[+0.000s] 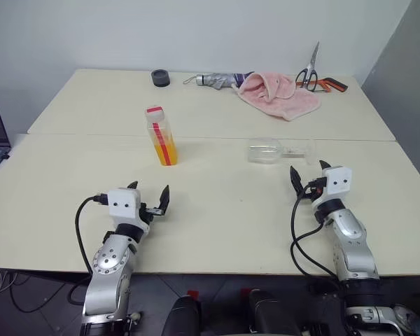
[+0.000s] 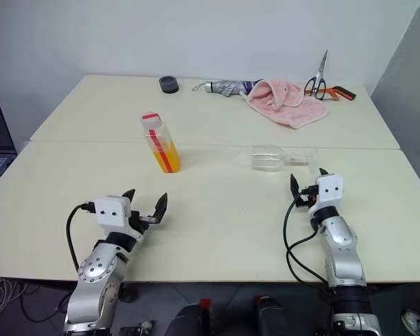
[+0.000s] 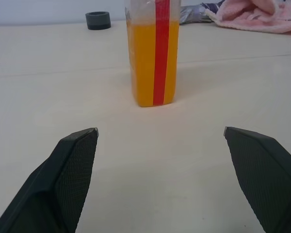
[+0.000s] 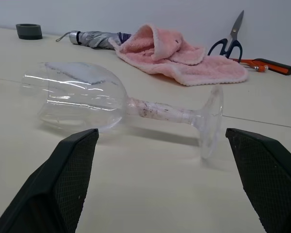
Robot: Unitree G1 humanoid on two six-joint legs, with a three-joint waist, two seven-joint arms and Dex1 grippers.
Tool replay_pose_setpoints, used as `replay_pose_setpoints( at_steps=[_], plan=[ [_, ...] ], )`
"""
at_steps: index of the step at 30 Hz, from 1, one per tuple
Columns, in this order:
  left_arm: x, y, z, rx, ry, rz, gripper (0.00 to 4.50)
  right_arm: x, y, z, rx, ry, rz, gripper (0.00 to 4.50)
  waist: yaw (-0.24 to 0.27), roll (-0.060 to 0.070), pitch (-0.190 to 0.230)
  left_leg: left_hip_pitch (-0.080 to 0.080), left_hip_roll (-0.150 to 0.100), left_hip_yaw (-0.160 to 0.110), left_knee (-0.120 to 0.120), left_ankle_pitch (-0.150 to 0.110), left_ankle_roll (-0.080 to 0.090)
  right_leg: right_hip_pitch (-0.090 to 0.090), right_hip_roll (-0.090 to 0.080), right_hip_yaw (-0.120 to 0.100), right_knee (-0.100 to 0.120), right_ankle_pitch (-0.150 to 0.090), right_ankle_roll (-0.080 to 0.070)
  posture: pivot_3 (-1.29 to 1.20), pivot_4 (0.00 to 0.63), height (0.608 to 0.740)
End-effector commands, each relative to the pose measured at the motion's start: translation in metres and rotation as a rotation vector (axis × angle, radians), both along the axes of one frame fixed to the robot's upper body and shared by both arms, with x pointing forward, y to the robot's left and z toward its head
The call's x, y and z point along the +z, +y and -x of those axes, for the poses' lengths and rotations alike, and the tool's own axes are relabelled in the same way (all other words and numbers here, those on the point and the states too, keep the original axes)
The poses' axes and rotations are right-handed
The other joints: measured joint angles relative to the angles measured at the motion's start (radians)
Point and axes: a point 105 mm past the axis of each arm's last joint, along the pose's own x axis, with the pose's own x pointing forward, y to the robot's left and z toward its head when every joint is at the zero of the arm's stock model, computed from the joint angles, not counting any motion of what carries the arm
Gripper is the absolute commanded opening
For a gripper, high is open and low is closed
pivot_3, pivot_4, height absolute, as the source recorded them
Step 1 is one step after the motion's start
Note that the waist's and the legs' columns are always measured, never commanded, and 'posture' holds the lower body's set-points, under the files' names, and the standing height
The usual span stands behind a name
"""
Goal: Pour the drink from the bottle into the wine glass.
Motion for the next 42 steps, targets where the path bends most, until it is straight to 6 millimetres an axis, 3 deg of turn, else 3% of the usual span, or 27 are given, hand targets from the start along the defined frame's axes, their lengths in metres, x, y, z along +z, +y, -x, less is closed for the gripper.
replay_pose_setpoints(
  at_steps=[1,27,32,35,42],
  plan=[
    [0.018,-0.005,0.0,-0.027,-0.075,-0.007,4.45,0.015,-0.002,-0.001,-0.002,-0.061,0.001,4.5,0.0,0.0,0.0,0.0,0.0,0.0,0.0,0.0,0.0,0.0,0.0,0.0,0.0,0.0,0.0,0.0,0.15,0.74],
    [0.034,0.0,-0.005,-0.03,-0.121,-0.029,4.45,0.016,0.016,0.004,0.119,-0.054,0.007,4.5,0.0,0.0,0.0,0.0,0.0,0.0,0.0,0.0,0.0,0.0,0.0,0.0,0.0,0.0,0.0,0.0,0.15,0.74],
    [0.045,-0.001,-0.013,-0.002,-0.135,-0.036,4.45,0.017,0.044,0.017,0.355,-0.003,0.017,4.5,0.0,0.0,0.0,0.0,0.0,0.0,0.0,0.0,0.0,0.0,0.0,0.0,0.0,0.0,0.0,0.0,0.15,0.74],
    [0.051,-0.001,-0.02,0.025,-0.14,-0.054,4.45,0.024,0.068,0.032,0.547,0.017,0.057,4.5,0.0,0.0,0.0,0.0,0.0,0.0,0.0,0.0,0.0,0.0,0.0,-0.001,0.0,0.0,0.0,0.0,0.15,0.74],
    [0.064,-0.013,-0.039,0.045,-0.145,-0.041,4.45,0.042,0.1,0.055,0.834,0.075,0.116,4.5,0.002,0.0,0.0,-0.001,-0.001,-0.001,0.001,0.0,0.0,0.0,0.0,-0.002,0.0,0.0,0.0,0.0,0.15,0.74]
  ],
)
